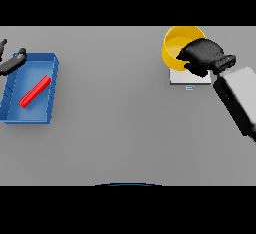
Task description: Pick up the red beaker and tilt it to pour out 1 green nut into yellow bowl. Pick up the yellow bowl and place it on the metallic measuring scale.
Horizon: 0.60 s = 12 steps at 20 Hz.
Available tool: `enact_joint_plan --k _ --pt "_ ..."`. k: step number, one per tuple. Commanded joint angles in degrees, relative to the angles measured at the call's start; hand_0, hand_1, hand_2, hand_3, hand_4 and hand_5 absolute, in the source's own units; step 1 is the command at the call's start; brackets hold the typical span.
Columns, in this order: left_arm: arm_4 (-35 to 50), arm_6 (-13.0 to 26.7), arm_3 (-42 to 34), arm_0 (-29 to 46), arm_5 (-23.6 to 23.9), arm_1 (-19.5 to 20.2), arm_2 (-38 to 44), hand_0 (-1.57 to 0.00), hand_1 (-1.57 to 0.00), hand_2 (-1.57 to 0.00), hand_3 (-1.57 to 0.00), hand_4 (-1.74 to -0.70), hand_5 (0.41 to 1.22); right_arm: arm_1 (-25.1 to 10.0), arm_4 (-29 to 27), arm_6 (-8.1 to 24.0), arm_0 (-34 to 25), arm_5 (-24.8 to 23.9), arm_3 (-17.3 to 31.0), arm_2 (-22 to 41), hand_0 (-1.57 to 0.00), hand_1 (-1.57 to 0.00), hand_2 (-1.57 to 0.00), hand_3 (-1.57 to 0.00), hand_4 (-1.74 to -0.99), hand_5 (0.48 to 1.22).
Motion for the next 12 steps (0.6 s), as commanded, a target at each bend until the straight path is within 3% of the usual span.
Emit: enact_joint_plan --k 1,6,12 --pt "0.2 0.2 -0.2 0.0 -0.1 -0.3 0.0 0.00 0.00 0.00 0.00 -0.85 0.761 0.5 -0.2 0.6 0.1 -0.6 1.3 -0.4 -1.57 -1.57 -1.55 -1.15 -1.741 1.221" --pt "-0.2 2.2 -0.9 -0.1 0.1 -0.3 -0.5 0.00 0.00 0.00 0.00 -0.86 0.784 1.8 1.1 -2.1 -2.3 -4.3 11.6 -2.0 -1.57 -1.57 -1.48 -1.21 -1.741 1.221" --pt "-1.3 1.8 0.2 -0.3 0.8 -0.8 -1.0 0.00 0.00 0.00 0.00 -0.86 0.809 3.6 1.7 -2.7 -2.7 -6.8 18.0 -3.4 -1.57 -1.57 -1.39 -1.37 -1.741 1.221"
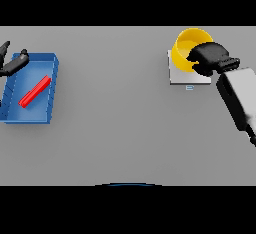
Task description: Pick up the red beaker and tilt it to pour out 1 green nut into yellow bowl. Pick up the yellow bowl and place it on the metallic measuring scale.
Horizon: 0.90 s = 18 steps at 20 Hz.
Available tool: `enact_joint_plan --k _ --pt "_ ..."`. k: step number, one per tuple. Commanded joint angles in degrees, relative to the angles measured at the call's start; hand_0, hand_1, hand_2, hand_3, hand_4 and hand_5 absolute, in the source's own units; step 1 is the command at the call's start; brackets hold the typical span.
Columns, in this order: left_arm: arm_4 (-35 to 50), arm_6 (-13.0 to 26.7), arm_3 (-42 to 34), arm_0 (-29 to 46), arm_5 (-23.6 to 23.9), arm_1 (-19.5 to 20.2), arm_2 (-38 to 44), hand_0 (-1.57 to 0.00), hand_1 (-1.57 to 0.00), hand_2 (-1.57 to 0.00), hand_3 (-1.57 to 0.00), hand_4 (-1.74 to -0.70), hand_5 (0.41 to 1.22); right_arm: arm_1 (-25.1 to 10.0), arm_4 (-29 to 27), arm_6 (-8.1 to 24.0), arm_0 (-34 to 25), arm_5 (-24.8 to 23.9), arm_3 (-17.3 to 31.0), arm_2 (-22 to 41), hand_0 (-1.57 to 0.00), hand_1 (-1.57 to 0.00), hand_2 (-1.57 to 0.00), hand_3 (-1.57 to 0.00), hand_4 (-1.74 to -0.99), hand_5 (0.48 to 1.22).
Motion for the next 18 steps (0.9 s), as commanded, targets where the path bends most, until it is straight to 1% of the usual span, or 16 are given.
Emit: enact_joint_plan --k 1,3,5,6,7,8,9,10,11,12,13,14,15,16,17,18 --pt "-0.1 0.2 0.5 -0.4 0.0 0.1 0.1 0.00 0.00 0.00 0.00 -0.85 0.807 -0.4 0.0 -0.8 0.0 0.2 0.2 -0.1 -1.57 -1.57 -1.38 -1.38 -1.741 1.221" --pt "0.4 -0.3 -0.8 0.6 -0.4 0.4 0.2 0.00 0.00 0.00 0.00 -0.85 0.799 0.3 0.4 -0.5 -0.3 -0.2 1.8 -0.4 -1.57 -1.57 -1.38 -1.40 -1.741 1.221" --pt "0.5 0.1 -1.0 0.3 -0.5 0.4 0.2 0.00 0.00 0.00 0.00 -0.84 0.788 0.4 0.8 -1.2 0.5 -0.1 2.0 -0.2 -1.57 -1.57 -1.38 -1.42 -1.741 1.221" --pt "0.4 0.3 -1.0 0.1 -0.4 0.1 0.0 0.00 0.00 0.00 0.00 -0.84 0.783 0.5 0.6 -0.9 0.3 0.1 1.8 -0.5 -1.57 -1.57 -1.37 -1.45 -1.741 1.221" --pt "0.5 0.3 -1.1 0.7 -0.5 0.5 0.2 0.00 0.00 0.00 0.00 -0.84 0.780 0.4 0.6 -1.2 0.4 0.5 1.9 -0.7 -1.57 -1.57 -1.40 -1.38 -1.741 1.221" --pt "0.4 1.1 -1.2 0.0 -0.6 0.4 0.0 0.00 0.00 0.00 0.00 -0.84 0.779 0.3 0.6 -1.1 0.5 0.9 1.7 -0.9 -1.57 -1.50 -1.44 -1.25 -1.741 1.221" --pt "0.7 1.1 -0.7 -0.4 -1.1 0.8 0.3 0.00 0.00 0.00 0.00 -0.84 0.775 0.4 1.0 -0.6 0.3 1.0 1.8 -0.9 -1.56 -1.43 -1.34 -1.11 -1.682 1.221" --pt "0.9 0.9 -1.0 0.2 -1.2 0.8 0.4 0.00 0.00 0.00 0.00 -0.84 0.773 0.6 0.9 -0.1 0.5 1.5 1.6 -1.0 -1.47 -1.28 -1.18 -0.96 -1.632 1.145" --pt "0.6 1.2 -0.1 -0.7 -1.0 0.4 0.2 0.00 0.00 0.00 0.00 -0.84 0.774 0.7 0.1 -0.2 0.8 1.9 1.7 -1.6 -1.33 -1.12 -1.01 -0.82 -1.592 1.074" --pt "0.7 0.7 -0.6 -0.1 -0.9 0.1 0.0 0.00 0.00 0.00 0.00 -0.83 0.771 1.0 -0.5 0.9 0.8 2.6 1.6 -2.2 -1.15 -0.96 -0.85 -0.69 -1.559 1.014" --pt "0.9 1.0 -0.4 -0.2 -1.1 0.3 0.3 0.00 0.00 0.00 0.00 -0.83 0.768 1.5 -1.2 1.8 0.8 3.3 1.7 -2.8 -0.95 -0.81 -0.71 -0.58 -1.535 0.965" --pt "1.2 0.4 0.1 -0.4 -0.9 0.2 0.6 0.00 0.00 0.00 0.00 -0.84 0.764 1.4 -1.7 0.9 0.6 4.0 2.0 -3.0 -0.76 -0.67 -0.58 -0.48 -1.513 0.923" --pt "1.2 -0.1 0.3 -0.2 -1.0 0.5 0.8 0.00 0.00 0.00 0.00 -0.84 0.764 1.4 -2.1 1.6 0.7 4.8 1.5 -3.2 -0.61 -0.56 -0.47 -0.39 -1.496 0.890" --pt "1.2 -0.2 0.1 0.0 -1.0 0.6 0.9 0.00 0.00 0.00 0.00 -0.84 0.760 1.5 -1.9 1.9 0.5 4.7 2.0 -3.2 -0.48 -0.46 -0.38 -0.32 -1.485 0.863" --pt "0.9 -0.4 0.4 -0.2 -1.1 0.7 0.7 0.00 0.00 0.00 0.00 -0.83 0.754 1.3 -1.7 1.3 0.5 4.9 2.1 -2.8 -0.39 -0.38 -0.30 -0.26 -1.476 0.847" --pt "0.9 -0.3 0.1 0.2 -0.9 0.4 0.5 0.00 0.00 0.00 0.00 -0.83 0.749 1.6 -1.7 1.6 0.7 4.8 1.9 -2.8 -0.31 -0.30 -0.24 -0.21 -1.461 0.833"
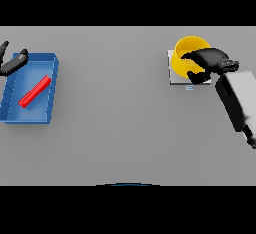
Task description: Pick up the red beaker and tilt it to pour out 1 green nut into yellow bowl. Pick up the yellow bowl and place it on the metallic measuring scale.
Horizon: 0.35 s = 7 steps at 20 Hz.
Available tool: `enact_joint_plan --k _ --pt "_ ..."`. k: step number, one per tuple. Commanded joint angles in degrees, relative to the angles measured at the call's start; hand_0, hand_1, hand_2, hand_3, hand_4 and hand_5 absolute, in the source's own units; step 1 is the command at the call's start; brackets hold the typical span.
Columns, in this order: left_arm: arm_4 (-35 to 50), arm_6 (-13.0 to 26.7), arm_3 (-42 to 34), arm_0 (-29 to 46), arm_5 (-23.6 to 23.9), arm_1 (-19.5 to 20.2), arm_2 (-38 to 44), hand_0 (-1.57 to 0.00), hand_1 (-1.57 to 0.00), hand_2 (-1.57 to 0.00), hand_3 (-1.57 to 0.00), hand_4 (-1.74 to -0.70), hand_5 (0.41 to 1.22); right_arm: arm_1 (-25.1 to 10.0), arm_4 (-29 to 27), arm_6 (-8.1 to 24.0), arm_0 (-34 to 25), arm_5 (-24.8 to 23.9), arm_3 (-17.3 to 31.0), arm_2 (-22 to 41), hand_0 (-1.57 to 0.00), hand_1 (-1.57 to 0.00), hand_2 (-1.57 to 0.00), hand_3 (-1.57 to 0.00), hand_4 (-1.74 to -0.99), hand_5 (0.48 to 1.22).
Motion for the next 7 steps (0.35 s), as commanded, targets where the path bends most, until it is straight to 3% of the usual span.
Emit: enact_joint_plan --k 1,7 --pt "-0.1 0.5 0.5 -0.7 0.1 0.3 0.3 0.00 0.00 0.00 0.00 -0.83 0.750 -0.5 0.5 -1.1 0.0 0.0 0.3 0.5 -0.25 -0.24 -0.19 -0.16 -1.448 0.824" --pt "0.2 0.1 -1.2 0.2 -0.1 -0.3 -0.4 0.00 0.00 0.00 0.00 -0.83 0.760 -0.5 0.9 1.1 0.4 1.8 -0.3 1.1 -0.06 -0.06 -0.05 -0.04 -1.390 0.779"
